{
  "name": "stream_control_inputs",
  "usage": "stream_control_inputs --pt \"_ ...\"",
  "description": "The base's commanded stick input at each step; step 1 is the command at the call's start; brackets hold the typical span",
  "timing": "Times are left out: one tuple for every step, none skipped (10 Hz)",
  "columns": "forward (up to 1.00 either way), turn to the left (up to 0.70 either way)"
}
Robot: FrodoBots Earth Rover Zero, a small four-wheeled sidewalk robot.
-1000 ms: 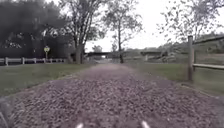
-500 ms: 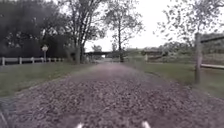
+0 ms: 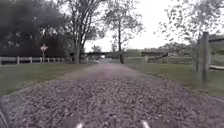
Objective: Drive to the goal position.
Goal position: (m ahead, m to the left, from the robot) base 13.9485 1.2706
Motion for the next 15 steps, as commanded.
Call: stream_control_inputs --pt "0.70 0.00" --pt "0.70 0.00" --pt "0.70 0.00" --pt "0.70 0.00" --pt "0.70 0.00" --pt "0.70 0.00" --pt "0.70 0.00" --pt "0.70 0.00" --pt "0.70 0.00" --pt "0.70 0.00" --pt "0.70 0.00" --pt "0.70 0.00" --pt "0.70 0.00" --pt "0.70 0.00" --pt "0.70 0.00"
